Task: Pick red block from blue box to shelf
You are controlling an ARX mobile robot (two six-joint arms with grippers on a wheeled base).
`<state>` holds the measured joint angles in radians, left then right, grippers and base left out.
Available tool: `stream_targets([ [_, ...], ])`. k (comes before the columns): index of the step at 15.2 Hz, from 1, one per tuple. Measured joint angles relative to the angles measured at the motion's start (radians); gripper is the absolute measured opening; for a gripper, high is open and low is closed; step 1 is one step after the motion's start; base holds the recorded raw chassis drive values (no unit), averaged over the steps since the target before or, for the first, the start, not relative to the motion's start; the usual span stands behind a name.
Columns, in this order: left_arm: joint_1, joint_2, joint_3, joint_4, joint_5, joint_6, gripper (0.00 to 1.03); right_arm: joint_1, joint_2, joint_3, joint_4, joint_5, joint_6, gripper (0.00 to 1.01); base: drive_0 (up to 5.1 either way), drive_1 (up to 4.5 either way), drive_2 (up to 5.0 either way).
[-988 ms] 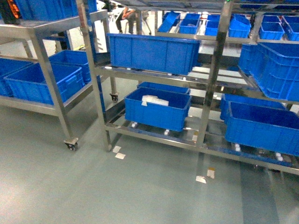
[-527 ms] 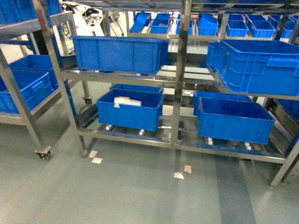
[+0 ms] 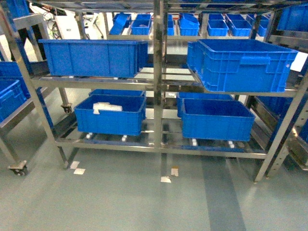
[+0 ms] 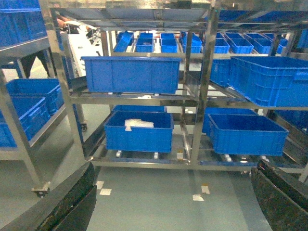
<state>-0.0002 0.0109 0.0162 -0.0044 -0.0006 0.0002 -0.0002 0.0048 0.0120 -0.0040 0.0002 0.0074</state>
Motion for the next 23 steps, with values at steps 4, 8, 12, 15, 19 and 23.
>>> stream_targets([
  [4,0.0,0.0,0.0,0.0,0.0,0.0,0.98,0.0,0.0,0.0,0.0,0.0,0.0,0.38,-1.2,-1.16,-1.2],
  [8,0.0,0.0,0.0,0.002,-0.003,0.0,0.98,0.0,0.0,0.0,0.003,0.0,0.0,0.38,1.6,0.77,-2.5],
  [12,0.0,0.0,0.0,0.001,-0.001,0.0,0.98,0.0,0.0,0.0,0.0,0.0,0.0,0.38,2.0,2.65,-4.9],
  [15,0.0,0.0,0.0,0.001,0.002,0.0,0.98,0.0,0.0,0.0,0.0,0.0,0.0,0.38,0.4,4.61,-3.8],
  [19,0.0,0.0,0.0,0.001,0.0,0.0,0.98,0.0,0.0,0.0,0.0,0.0,0.0,0.38,0.2,4.42,-4.1],
  [23,0.0,0.0,0.0,-0.002,0.0,0.0,0.98,0.0,0.0,0.0,-0.002,0.0,0.0,0.38,0.1,4.4,-4.3],
])
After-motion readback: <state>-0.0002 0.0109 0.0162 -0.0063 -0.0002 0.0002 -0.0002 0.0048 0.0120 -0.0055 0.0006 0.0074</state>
